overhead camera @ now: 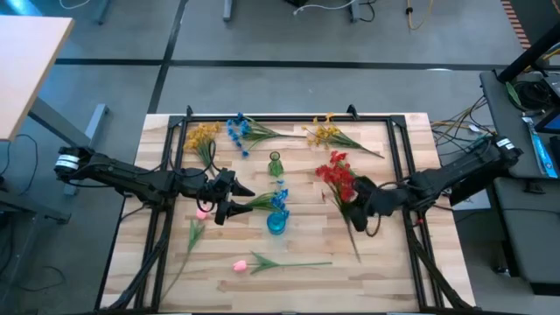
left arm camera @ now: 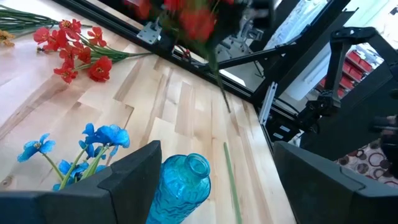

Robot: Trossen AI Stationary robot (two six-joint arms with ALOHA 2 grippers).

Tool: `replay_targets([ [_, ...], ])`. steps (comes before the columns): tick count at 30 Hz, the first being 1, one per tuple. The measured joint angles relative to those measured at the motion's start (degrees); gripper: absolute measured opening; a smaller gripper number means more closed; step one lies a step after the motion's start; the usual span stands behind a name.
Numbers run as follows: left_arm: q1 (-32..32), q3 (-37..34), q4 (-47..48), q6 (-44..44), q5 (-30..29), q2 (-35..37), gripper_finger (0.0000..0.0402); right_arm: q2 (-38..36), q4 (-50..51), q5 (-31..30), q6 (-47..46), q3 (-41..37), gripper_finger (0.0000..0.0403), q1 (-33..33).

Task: Sort flowers into vase by color
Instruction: Put the bottom red flowers into the green vase

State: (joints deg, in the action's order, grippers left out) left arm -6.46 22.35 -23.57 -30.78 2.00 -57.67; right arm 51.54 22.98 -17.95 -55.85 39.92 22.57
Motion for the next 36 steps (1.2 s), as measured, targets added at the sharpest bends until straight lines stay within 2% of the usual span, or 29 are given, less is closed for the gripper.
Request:
replay_targets([
  [5,0.0,0.0,0.0,-0.4,0.0,0.0,0.0293,-0.45,-18.89,-1.51,21.47,0.0,0.0028,-1.05],
  [12,0.0,0.0,0.0,-0.89,0.0,0.0,0.0293,2.29,-41.39,1.44,48.33,0.0,0.0028,-4.83],
  [16,0.0,0.0,0.0,-1.84,0.01,0.0,0.0293,5.26,-52.88,1.4,60.86,0.02,0.0028,-8.86],
  [19,0.0,0.0,0.0,-2.87,0.0,0.0,0.0293,7.09,-59.65,1.42,66.91,0.04,0.0028,-12.71],
  [24,0.0,0.0,0.0,-3.39,0.01,0.0,0.0293,9.79,-67.57,1.39,68.7,0.18,0.0028,-20.63],
  [26,0.01,0.0,-0.01,-3.42,0.01,0.0,0.0293,10.77,-68.81,1.39,65.36,1.01,0.0028,-24.23],
  [28,0.02,0.0,-0.02,-3.45,0.0,0.0,0.0293,12.08,-68.52,1.04,58.21,2.74,0.0028,-28.0],
  [31,0.0,0.0,-0.1,-3.95,0.0,0.05,0.0293,14.38,-64.17,3.74,50.77,6.39,0.0028,-32.83],
  [34,0.01,0.0,-1.02,-4.29,-0.01,0.39,0.0293,17.49,-56.47,9.24,49.28,11.58,0.0028,-35.37],
  [36,0.02,0.0,-1.42,-4.45,-0.02,0.92,0.0293,19.83,-52.3,10.86,49.21,14.79,0.0028,-35.76],
])
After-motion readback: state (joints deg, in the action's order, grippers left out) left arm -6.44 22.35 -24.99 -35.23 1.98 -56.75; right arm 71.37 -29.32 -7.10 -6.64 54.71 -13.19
